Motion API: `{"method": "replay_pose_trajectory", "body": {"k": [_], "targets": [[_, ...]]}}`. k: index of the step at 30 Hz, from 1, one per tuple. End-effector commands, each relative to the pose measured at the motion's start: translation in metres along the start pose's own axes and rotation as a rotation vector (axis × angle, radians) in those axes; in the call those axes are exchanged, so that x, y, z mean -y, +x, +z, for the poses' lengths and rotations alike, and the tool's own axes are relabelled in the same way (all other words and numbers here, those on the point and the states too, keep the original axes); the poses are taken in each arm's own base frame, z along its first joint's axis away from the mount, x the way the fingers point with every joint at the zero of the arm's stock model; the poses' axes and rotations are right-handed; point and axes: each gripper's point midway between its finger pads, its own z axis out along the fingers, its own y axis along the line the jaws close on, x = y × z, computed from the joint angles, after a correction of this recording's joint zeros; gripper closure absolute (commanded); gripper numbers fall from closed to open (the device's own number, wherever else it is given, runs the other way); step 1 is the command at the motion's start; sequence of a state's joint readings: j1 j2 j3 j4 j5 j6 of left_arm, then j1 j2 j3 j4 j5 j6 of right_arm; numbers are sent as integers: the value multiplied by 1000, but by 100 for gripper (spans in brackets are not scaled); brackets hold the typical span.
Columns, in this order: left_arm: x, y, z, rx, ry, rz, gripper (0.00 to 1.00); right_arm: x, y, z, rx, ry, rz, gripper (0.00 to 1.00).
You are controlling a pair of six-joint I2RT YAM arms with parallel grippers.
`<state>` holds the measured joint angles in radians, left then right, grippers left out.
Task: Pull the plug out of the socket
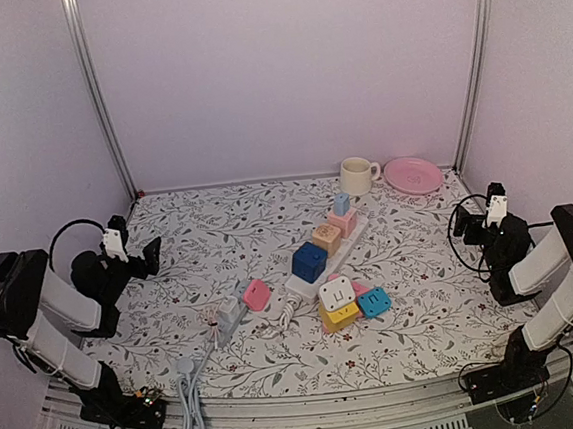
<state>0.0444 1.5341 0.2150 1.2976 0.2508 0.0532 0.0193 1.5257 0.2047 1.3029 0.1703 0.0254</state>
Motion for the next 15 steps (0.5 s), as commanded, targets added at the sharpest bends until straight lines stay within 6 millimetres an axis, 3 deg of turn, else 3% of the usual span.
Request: {"method": "replay_pose_trajectory", "body": {"k": [1, 8, 15], "targets": [[-4, -8, 4, 30, -6, 18, 3, 1, -9, 4, 31, 7, 3, 1], [-5, -7, 3, 29, -7, 18, 3, 1, -9, 4, 31, 6, 3, 1], [-26, -7, 8, -3, -127, -24, 3, 1, -9, 4, 34, 6, 5, 1]]}}
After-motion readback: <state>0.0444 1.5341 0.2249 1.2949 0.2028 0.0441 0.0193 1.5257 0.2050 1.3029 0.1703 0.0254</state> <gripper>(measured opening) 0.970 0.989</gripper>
